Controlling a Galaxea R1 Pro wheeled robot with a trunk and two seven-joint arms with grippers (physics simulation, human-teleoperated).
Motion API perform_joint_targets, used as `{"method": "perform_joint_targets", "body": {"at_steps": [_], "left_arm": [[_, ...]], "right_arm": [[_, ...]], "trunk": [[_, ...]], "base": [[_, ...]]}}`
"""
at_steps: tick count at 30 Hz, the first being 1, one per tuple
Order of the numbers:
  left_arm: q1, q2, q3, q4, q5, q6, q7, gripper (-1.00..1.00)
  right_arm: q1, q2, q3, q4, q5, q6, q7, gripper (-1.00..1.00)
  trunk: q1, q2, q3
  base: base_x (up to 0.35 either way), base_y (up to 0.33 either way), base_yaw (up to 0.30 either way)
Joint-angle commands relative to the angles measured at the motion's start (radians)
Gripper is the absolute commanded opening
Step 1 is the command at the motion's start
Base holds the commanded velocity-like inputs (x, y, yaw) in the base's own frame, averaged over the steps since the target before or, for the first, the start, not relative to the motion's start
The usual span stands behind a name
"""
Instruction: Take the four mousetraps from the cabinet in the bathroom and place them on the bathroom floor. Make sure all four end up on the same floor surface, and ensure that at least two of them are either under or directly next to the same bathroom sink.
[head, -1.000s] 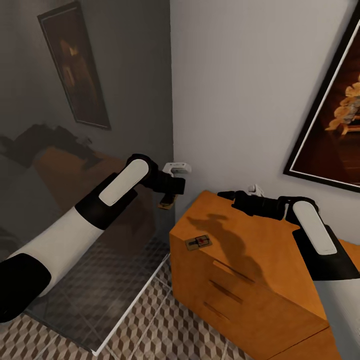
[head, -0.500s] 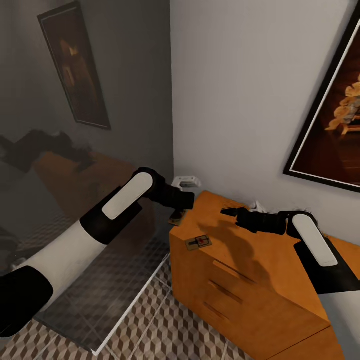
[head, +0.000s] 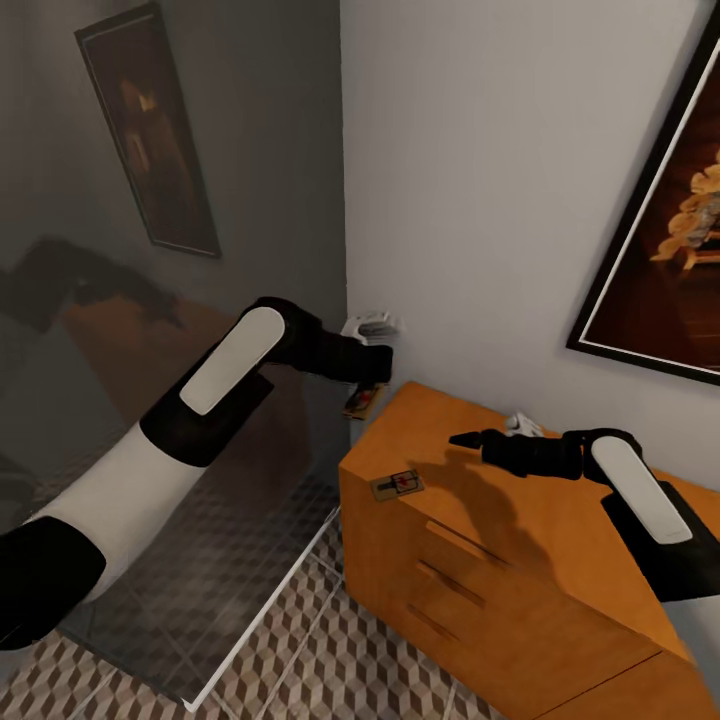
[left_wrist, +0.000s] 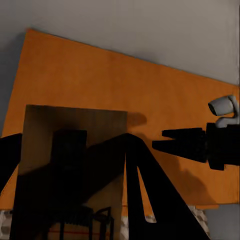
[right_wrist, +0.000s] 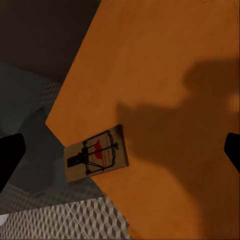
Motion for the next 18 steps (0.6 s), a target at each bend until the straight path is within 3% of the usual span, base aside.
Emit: {"method": "perform_joint_targets", "body": {"at_steps": [1,4,10,11,12,13,15,17,18], "left_arm": [[-0.007,0.000,0.004,0.003,0.009,0.001,0.006,-1.00],[-0.024,-0.001,0.021,0.020,0.012,0.000,0.005,-1.00],[-0.058,-0.020,0.054,0.053,0.055,0.001,0.001,-1.00],[-0.651,-0.025,0.411,0.250,0.164,0.000,0.000,-1.00],[-0.679,-0.028,0.415,0.279,0.220,-0.001,-0.001,-1.00],[-0.691,-0.030,0.417,0.293,0.247,-0.001,-0.001,-1.00],[-0.728,-0.036,0.420,0.337,0.341,-0.003,-0.002,-1.00],[-0.763,-0.042,0.421,0.380,0.388,-0.004,-0.001,-1.00],[-0.772,-0.045,0.421,0.391,0.394,-0.004,-0.001,-1.00]], "right_arm": [[-0.004,-0.007,0.007,-0.007,-0.004,0.001,-0.011,1.00],[-0.007,-0.011,0.024,-0.024,0.012,0.002,-0.011,1.00],[-0.020,-0.009,0.058,-0.039,0.042,0.004,-0.013,1.00],[-0.028,-0.009,0.326,-0.039,0.083,0.005,-0.013,1.00],[-0.044,-0.009,0.358,-0.039,0.116,0.005,-0.013,1.00],[-0.055,-0.009,0.378,-0.040,0.137,0.005,-0.014,1.00],[-0.108,-0.009,0.490,-0.041,0.233,0.006,-0.012,1.00],[-0.182,-0.003,0.621,-0.042,0.305,0.006,-0.011,1.00],[-0.207,0.002,0.653,-0.044,0.316,0.006,-0.011,1.00]], "trunk": [[0.000,-0.001,-0.001],[0.000,-0.001,-0.001],[0.000,-0.001,-0.001],[0.000,-0.001,-0.001],[0.000,-0.001,-0.001],[0.000,-0.001,-0.001],[0.000,-0.001,-0.001],[0.000,-0.001,-0.001],[0.000,-0.001,-0.001]], "base": [[0.000,0.000,0.000],[0.000,0.000,0.000],[0.000,0.000,0.000],[0.000,0.000,0.000],[0.000,0.000,0.000],[0.000,0.000,0.000],[0.000,0.000,0.000],[0.000,0.000,0.000],[0.000,0.000,0.000]]}}
